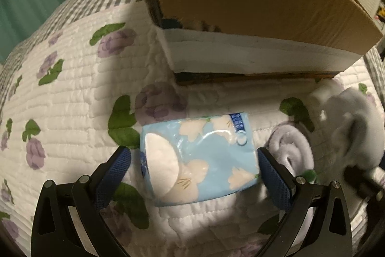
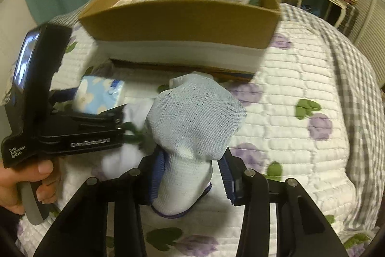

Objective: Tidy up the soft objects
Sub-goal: 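Grasp the blue tissue packet with the left tool while the right tool grasps the white sock, then lift the tissue packet and sock with both tools over the cardboard box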

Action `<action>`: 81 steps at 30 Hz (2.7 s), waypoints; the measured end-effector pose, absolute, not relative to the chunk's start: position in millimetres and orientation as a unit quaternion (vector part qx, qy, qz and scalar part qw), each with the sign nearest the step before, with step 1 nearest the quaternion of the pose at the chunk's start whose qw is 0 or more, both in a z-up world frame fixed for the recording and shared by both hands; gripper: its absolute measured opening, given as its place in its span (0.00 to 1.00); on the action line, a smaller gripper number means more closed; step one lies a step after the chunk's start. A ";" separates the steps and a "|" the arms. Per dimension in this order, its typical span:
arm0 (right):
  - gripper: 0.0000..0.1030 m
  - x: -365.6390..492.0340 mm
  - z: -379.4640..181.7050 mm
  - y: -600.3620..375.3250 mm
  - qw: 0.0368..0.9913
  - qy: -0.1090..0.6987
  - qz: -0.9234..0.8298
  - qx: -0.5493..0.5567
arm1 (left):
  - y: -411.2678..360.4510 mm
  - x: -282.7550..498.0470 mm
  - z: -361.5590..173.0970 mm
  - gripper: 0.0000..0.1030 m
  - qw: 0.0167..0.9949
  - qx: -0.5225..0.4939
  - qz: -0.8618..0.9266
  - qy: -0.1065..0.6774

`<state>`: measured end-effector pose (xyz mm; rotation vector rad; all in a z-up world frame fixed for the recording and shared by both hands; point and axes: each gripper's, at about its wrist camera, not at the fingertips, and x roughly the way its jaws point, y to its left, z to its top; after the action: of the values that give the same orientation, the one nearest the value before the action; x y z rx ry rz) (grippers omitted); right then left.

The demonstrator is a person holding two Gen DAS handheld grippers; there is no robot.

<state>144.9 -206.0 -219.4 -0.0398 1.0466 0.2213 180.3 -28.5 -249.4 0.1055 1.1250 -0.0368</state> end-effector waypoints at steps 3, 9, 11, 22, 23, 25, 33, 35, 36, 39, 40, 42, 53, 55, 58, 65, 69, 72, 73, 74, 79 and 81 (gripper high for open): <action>0.41 144.3 -215.4 -215.9 0.863 0.496 0.093 -0.011 | -23.1 173.0 -247.1 0.68 0.846 0.053 -0.007 0.531; 0.40 134.5 -201.9 -227.6 0.870 0.486 0.080 -0.007 | -9.4 158.6 -237.3 0.66 0.849 0.035 -0.009 0.528; 0.40 128.4 -195.8 -228.9 0.873 0.482 0.078 -0.007 | -1.8 155.2 -230.9 0.66 0.853 0.029 -0.009 0.520; 0.39 87.6 -154.0 -215.0 0.895 0.438 0.080 -0.011 | 13.4 107.5 -159.8 0.66 0.891 0.003 -0.023 0.454; 0.39 83.4 -148.7 -212.5 0.898 0.431 0.081 -0.012 | 11.2 101.4 -147.3 0.66 0.895 0.000 -0.023 0.445; 0.39 75.8 -138.1 -209.0 0.904 0.418 0.084 -0.015 | 18.1 91.3 -134.6 0.66 0.903 -0.006 -0.025 0.429; 0.39 47.3 -88.5 -194.4 0.926 0.364 0.093 -0.030 | 33.2 58.9 -79.0 0.66 0.931 -0.029 -0.035 0.362; 0.39 40.6 -76.2 -192.5 0.932 0.350 0.094 -0.032 | 34.9 49.9 -62.5 0.66 0.938 -0.036 -0.038 0.341; 0.39 36.5 -68.6 -191.5 0.935 0.341 0.095 -0.033 | 35.7 46.4 -55.7 0.66 0.942 -0.039 -0.039 0.332; 0.39 26.0 -47.6 -189.7 0.944 0.315 0.095 -0.036 | 37.1 36.1 -33.8 0.66 0.951 -0.048 -0.046 0.303; 0.39 23.8 -43.0 -189.5 0.945 0.309 0.095 -0.036 | 37.0 32.5 -25.4 0.66 0.954 -0.049 -0.049 0.291; 0.39 17.9 -29.3 -188.8 0.951 0.293 0.096 -0.037 | 36.4 27.5 -14.3 0.66 0.958 -0.049 -0.054 0.277; 0.39 1.6 32.9 -184.6 0.970 0.218 0.100 -0.048 | 31.4 22.0 40.6 0.66 0.974 -0.056 -0.078 0.206; 0.39 2.1 40.8 -185.0 0.972 0.210 0.099 -0.049 | 30.5 25.6 46.3 0.66 0.975 -0.059 -0.081 0.199; 0.39 4.8 50.9 -185.9 0.974 0.199 0.096 -0.047 | 29.3 33.4 53.4 0.66 0.977 -0.059 -0.085 0.189; 0.39 18.0 67.5 -189.9 0.979 0.176 0.093 -0.046 | 23.2 57.6 62.5 0.66 0.977 -0.063 -0.092 0.182; 0.40 34.0 69.0 -194.1 0.979 0.174 0.092 -0.045 | 20.1 76.6 62.0 0.66 0.976 -0.062 -0.090 0.189; 0.40 51.1 64.2 -197.4 0.978 0.184 0.090 -0.045 | 16.9 93.6 58.7 0.66 0.971 -0.074 -0.095 0.205; 0.40 54.5 62.0 -198.8 0.977 0.186 0.089 -0.044 | 14.7 96.4 58.4 0.66 0.971 -0.074 -0.095 0.207; 0.40 60.2 59.9 -200.0 0.977 0.190 0.089 -0.043 | 11.9 102.5 57.1 0.66 0.971 -0.072 -0.093 0.210; 0.40 92.7 46.8 -204.9 0.973 0.213 0.086 -0.036 | -2.5 126.7 42.7 0.66 0.967 -0.064 -0.091 0.229; 0.40 107.2 39.4 -207.7 0.971 0.222 0.086 -0.033 | -8.7 136.5 36.6 0.66 0.965 -0.060 -0.092 0.237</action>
<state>107.2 -207.7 39.4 -0.0661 0.4475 0.1741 136.5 -8.7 36.6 -0.1204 0.4796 -0.1870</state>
